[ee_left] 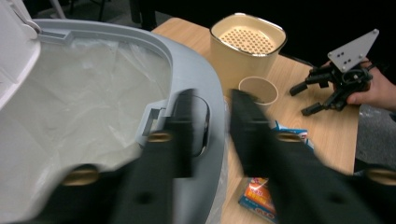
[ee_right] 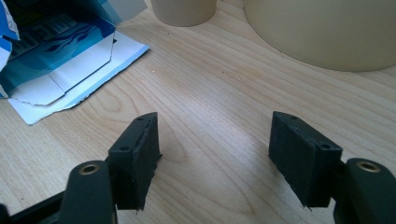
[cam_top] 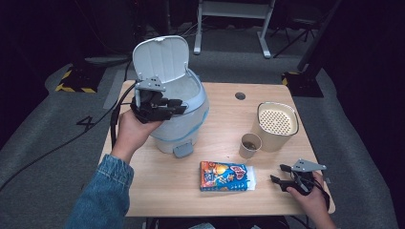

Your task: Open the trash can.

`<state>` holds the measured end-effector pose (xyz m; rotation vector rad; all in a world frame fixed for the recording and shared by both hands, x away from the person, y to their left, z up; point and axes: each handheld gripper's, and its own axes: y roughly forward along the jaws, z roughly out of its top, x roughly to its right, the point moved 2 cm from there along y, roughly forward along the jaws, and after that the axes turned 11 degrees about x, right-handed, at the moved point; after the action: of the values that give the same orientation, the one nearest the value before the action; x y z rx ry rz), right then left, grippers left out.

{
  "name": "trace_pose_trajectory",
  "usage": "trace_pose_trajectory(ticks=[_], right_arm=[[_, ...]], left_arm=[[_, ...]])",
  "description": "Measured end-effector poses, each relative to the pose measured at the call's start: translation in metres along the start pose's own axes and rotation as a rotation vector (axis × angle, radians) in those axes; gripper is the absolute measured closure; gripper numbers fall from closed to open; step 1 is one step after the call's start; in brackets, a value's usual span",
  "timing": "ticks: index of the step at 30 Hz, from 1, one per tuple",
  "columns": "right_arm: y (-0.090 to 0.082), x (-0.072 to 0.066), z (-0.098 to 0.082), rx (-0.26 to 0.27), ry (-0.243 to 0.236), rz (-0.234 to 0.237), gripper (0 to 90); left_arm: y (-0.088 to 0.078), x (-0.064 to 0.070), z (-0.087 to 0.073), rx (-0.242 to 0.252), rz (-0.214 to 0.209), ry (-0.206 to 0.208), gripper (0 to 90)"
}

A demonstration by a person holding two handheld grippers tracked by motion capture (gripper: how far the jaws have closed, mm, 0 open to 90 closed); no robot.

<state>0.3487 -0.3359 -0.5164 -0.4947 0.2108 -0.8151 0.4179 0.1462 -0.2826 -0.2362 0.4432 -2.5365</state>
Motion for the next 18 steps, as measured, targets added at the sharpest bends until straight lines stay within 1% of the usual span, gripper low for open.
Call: trace_pose_trajectory(ticks=[1,3,4,6,7,8,9,12,14,16,17,18], right_arm=[[0.0,0.0,0.0,0.0,0.0,0.0,33.7],[0.0,0.0,0.0,0.0,0.0,0.0,33.7],[0.0,0.0,0.0,-0.001,0.001,-0.001,33.6],[0.0,0.0,0.0,-0.001,0.001,-0.001,33.7],[0.0,0.0,0.0,-0.001,0.001,-0.001,33.7],[0.0,0.0,0.0,-0.002,0.002,-0.001,33.7],[0.0,0.0,0.0,-0.002,0.002,-0.001,33.7],[0.0,-0.001,0.0,-0.001,0.007,-0.007,33.3],[-0.001,-0.003,0.0,-0.005,0.009,-0.007,31.4],[-0.001,-0.003,0.0,-0.012,0.006,-0.005,31.3],[-0.001,-0.005,0.001,-0.017,0.009,0.007,31.7],[-0.002,-0.006,0.002,-0.021,0.014,0.028,32.3]], left_arm=[[-0.001,0.001,-0.001,0.005,-0.001,0.002,59.2],[-0.004,0.004,-0.002,0.012,0.001,0.01,52.8],[-0.005,0.006,-0.003,0.022,0.003,0.007,49.3],[-0.01,0.012,-0.006,0.036,-0.008,0.016,46.9],[-0.016,0.019,-0.01,0.052,-0.021,0.027,45.8],[-0.016,0.019,-0.01,0.052,-0.021,0.027,44.5],[-0.019,0.023,-0.012,0.059,-0.031,0.03,44.5],[-0.027,0.034,-0.02,0.055,-0.043,0.047,41.0],[-0.032,0.041,-0.026,0.06,-0.079,0.052,41.0],[-0.035,0.047,-0.032,0.066,-0.108,0.051,41.0],[-0.037,0.05,-0.037,0.067,-0.122,0.053,41.0],[-0.038,0.052,-0.04,0.066,-0.125,0.055,41.0]])
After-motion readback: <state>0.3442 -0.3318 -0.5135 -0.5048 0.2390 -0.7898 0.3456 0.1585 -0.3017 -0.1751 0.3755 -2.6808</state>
